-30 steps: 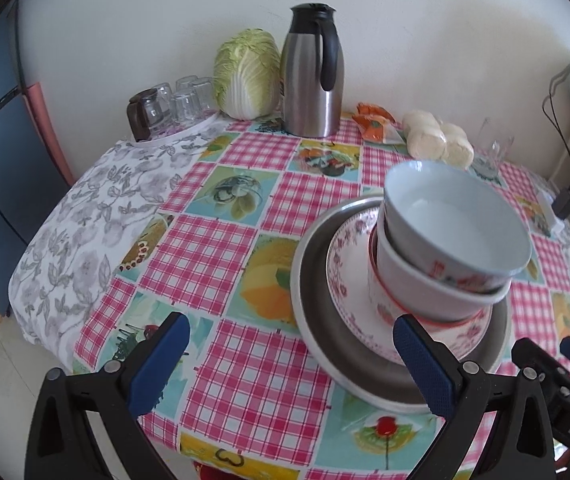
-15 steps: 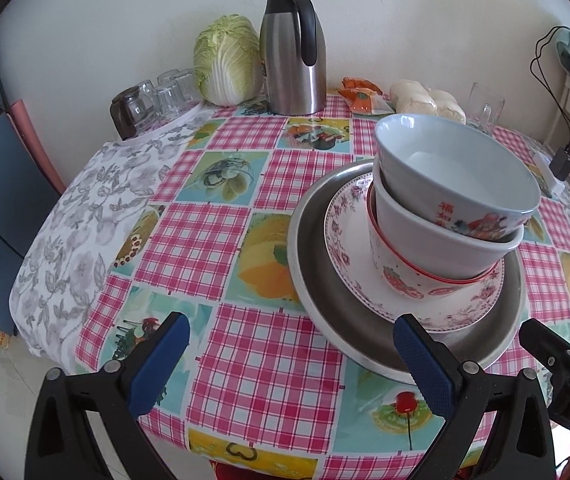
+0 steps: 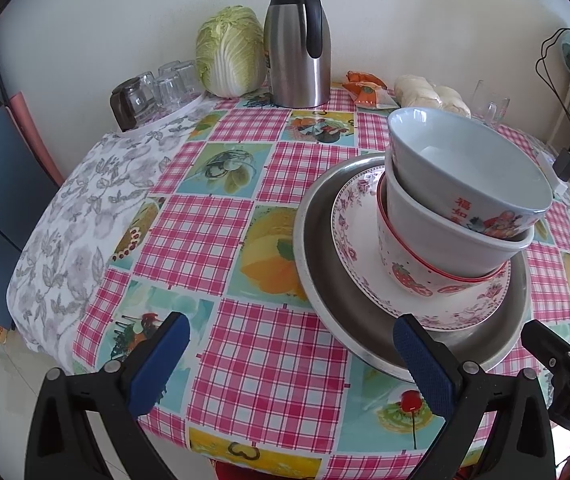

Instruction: Organize plates and bowls

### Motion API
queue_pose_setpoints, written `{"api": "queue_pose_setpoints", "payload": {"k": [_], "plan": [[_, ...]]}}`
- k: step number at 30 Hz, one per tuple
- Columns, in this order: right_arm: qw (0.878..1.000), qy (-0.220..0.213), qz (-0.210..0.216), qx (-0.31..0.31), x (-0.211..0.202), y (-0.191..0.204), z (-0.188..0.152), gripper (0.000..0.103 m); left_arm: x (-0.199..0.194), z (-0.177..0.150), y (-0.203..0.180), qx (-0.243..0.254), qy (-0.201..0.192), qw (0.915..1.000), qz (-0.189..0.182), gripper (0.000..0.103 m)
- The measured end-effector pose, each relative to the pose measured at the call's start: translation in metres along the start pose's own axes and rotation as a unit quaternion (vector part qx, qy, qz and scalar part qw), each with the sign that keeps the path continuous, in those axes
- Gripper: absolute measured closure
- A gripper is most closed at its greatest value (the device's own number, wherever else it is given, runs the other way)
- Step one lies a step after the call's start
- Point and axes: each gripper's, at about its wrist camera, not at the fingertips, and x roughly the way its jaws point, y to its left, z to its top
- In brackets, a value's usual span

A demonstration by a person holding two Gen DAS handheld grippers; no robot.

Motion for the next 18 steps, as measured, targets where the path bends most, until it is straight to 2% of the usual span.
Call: {"api": "queue_pose_setpoints", "payload": {"k": [18], "plan": [[1.000,0.002,-0.002,0.006,0.0016,-0.0078,0.0009,0.006,0.0017,-0.0005,-0.0036,0.007,0.004,1.0000,0.005,0.000]]}}
